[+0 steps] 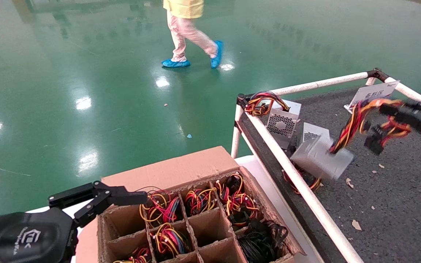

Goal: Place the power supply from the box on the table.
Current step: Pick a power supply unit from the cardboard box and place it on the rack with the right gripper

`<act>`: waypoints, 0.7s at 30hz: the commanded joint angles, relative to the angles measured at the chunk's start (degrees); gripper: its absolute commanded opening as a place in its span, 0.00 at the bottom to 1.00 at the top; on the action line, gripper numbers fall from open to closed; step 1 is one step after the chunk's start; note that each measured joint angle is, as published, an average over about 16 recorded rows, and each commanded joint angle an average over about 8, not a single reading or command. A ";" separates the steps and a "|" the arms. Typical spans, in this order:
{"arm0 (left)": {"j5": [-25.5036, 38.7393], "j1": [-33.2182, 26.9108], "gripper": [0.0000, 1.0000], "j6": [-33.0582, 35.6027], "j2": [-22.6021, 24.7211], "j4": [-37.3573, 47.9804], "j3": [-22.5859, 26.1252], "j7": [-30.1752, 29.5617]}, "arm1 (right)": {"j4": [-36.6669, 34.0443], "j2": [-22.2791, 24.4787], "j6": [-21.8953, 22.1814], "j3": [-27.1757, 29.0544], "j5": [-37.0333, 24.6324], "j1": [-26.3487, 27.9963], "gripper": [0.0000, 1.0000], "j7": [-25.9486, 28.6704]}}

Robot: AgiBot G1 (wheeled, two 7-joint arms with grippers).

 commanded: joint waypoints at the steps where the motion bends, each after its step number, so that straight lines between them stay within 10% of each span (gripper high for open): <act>1: 0.00 0.00 1.00 0.00 0.00 0.00 0.00 0.00 | -1.12 -0.74 0.25 -0.40 0.24 -0.94 0.00 -1.11; 21: -0.01 0.00 1.00 -0.01 -0.01 0.00 0.02 0.01 | -6.79 -0.19 -0.32 -1.29 2.61 -1.98 0.00 -4.54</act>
